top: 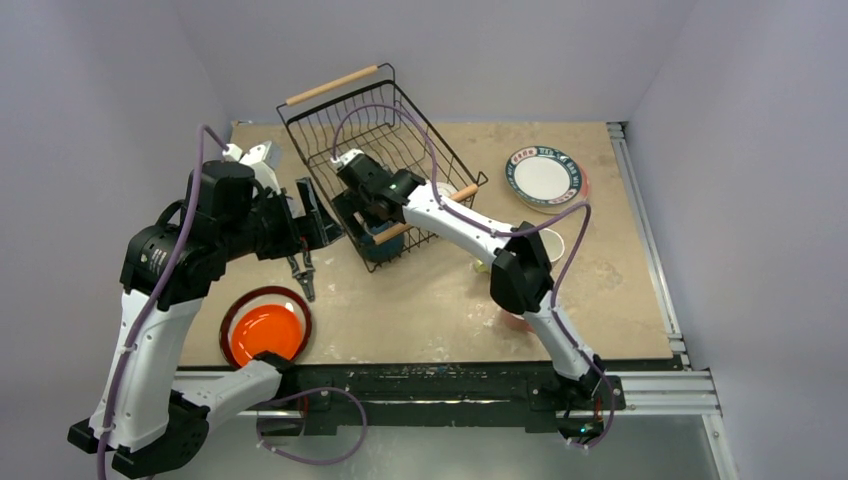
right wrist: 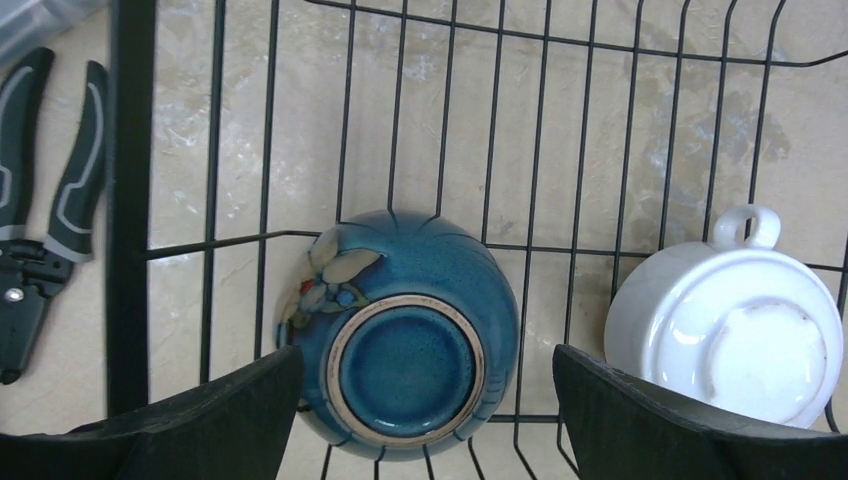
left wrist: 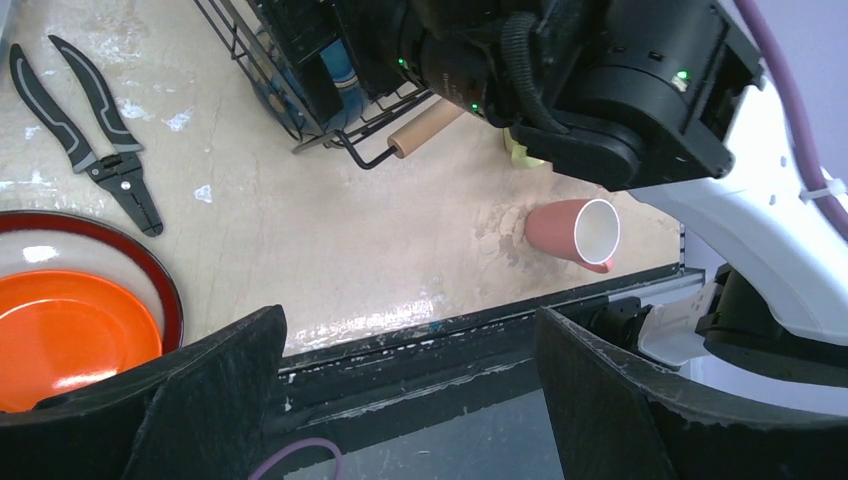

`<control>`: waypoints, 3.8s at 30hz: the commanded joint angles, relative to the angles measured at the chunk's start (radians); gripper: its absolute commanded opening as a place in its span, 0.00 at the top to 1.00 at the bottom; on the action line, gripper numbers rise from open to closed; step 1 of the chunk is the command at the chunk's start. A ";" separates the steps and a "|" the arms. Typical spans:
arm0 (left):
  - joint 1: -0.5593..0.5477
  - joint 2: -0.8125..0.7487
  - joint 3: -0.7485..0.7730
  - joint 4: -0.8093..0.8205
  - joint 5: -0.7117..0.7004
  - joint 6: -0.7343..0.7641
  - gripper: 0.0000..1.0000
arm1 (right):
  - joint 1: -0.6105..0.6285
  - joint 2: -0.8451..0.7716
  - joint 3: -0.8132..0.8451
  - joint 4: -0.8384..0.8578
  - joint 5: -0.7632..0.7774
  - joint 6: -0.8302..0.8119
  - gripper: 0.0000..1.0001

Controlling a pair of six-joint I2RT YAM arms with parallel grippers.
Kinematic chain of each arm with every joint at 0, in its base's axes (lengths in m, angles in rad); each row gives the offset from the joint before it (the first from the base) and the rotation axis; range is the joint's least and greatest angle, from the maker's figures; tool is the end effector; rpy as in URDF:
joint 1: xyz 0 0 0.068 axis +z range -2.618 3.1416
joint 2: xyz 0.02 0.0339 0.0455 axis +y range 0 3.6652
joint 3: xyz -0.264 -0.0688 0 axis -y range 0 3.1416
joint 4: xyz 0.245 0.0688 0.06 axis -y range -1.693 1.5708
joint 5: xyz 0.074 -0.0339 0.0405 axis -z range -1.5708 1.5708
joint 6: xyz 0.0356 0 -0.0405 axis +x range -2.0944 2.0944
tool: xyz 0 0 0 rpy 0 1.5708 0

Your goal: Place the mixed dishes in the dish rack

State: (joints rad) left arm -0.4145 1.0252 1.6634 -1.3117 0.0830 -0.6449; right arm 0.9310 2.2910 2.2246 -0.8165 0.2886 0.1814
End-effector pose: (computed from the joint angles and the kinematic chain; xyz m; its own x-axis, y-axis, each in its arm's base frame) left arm 0.1174 -0.0549 0.4650 -0.7332 -0.3319 -0.5936 0.0250 0.8591 -0.5112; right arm 0.3133 0.4041 0.2720 -0.5730 -0.4802 -0.6642 -0.5671 0.8173 -0.1017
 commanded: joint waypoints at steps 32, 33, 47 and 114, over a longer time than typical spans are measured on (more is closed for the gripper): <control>0.012 0.065 0.023 0.038 0.031 0.010 0.07 | -0.070 -0.107 -0.095 0.017 0.091 0.028 0.10; 0.013 0.068 0.025 0.038 0.031 0.008 0.07 | -0.070 -0.113 -0.084 0.020 0.071 0.034 0.09; 0.013 0.071 -0.055 0.141 0.121 -0.091 0.07 | -0.175 -0.442 -0.228 0.052 -0.067 0.141 0.05; -0.257 0.035 -0.218 0.446 0.234 -0.294 0.11 | -0.831 -1.003 -1.292 0.188 -0.096 0.250 1.00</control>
State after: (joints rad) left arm -0.6861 1.1030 1.4845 -0.9504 0.2665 -0.9035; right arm 0.0990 1.3403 0.9012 -0.6380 0.1623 0.4366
